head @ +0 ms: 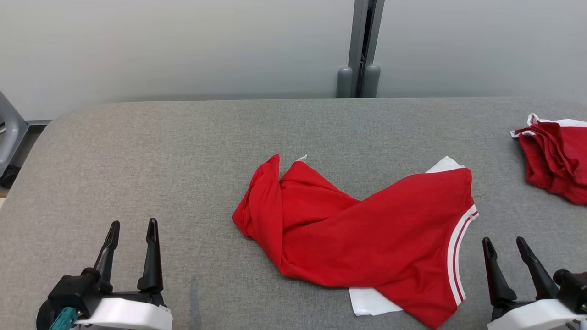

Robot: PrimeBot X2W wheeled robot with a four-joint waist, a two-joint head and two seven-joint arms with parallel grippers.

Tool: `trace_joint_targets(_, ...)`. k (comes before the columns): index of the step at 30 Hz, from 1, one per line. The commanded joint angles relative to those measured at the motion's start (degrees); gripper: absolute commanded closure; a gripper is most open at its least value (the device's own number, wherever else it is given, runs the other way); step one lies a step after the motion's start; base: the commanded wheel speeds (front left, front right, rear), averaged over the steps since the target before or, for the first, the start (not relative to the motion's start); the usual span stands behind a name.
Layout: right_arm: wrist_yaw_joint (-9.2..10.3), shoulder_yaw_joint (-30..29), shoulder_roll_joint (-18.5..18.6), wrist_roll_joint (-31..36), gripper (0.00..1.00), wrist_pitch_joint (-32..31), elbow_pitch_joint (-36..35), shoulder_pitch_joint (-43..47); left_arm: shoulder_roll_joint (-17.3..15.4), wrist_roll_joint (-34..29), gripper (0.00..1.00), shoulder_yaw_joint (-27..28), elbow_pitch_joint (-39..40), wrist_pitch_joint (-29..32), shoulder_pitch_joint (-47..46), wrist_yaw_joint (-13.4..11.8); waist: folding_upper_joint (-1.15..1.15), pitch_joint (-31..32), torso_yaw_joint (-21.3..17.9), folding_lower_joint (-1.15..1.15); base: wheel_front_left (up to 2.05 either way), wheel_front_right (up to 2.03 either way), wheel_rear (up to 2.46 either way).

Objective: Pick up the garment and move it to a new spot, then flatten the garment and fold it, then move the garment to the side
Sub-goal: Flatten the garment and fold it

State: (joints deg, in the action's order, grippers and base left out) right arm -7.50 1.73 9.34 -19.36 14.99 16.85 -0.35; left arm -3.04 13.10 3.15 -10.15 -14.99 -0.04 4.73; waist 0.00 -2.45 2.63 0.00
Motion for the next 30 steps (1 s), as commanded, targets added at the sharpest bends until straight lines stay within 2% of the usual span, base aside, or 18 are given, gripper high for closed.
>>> trace_joint_targets(1, 0.00, 0.32, 0.52, -0.62, 0.00, 0.28, 1.13, 0.31, -0.10, -0.23, 0.00, -0.16, -0.01, -0.23, -0.54, 0.16, 0.00, -0.10, 0.06, 0.00, 0.00, 0.00, 0.00)
trace_joint_targets(20, 0.00, 8.62, -1.00, -4.05, 0.00, -0.12, 13.14, 1.38, 0.02, 1.64, 0.00, -2.79, -0.33, -0.23, -2.55, -0.95, 0.00, -2.19, 1.38, 0.00, 0.00, 0.00, 0.00)
trace_joint_targets(21, 0.00, 9.31, -1.14, -4.47, 0.37, -0.25, 13.76, 1.14, 0.03, 1.64, 0.00, -2.86, -0.37, -0.23, -2.60, -1.01, 0.00, -2.24, 1.47, 0.00, 0.00, 0.00, 0.00)
trace_joint_targets(22, 0.00, 9.86, -1.21, -4.73, 0.91, -0.19, 14.14, 0.72, 0.03, 1.66, 0.00, -2.90, -0.34, -0.23, -2.64, -1.09, 0.00, -2.28, 1.53, 0.00, 0.00, 0.00, 0.00)
trace_joint_targets(23, 0.00, 10.18, -1.13, -4.93, 1.00, -0.11, 14.55, 0.42, 0.03, 1.70, 0.00, -2.91, -0.25, -0.23, -2.71, -1.16, 0.00, -2.33, 1.57, 0.00, 0.00, 0.00, 0.00)
trace_joint_targets(27, 0.00, 11.12, -0.68, -5.62, 1.00, 0.23, 13.96, -1.31, 0.03, 1.66, 0.00, -2.87, -0.17, -0.23, -2.53, -1.29, 0.00, -2.37, 1.55, 0.00, 0.00, 0.00, 0.00)
trace_joint_targets(30, 0.00, 10.99, -0.09, -5.25, 1.00, 0.27, 10.93, -2.62, 0.03, 1.66, 0.00, -2.75, -0.16, -0.23, -2.24, -1.35, 0.00, -2.34, 1.40, 0.00, 0.00, 0.00, 0.00)
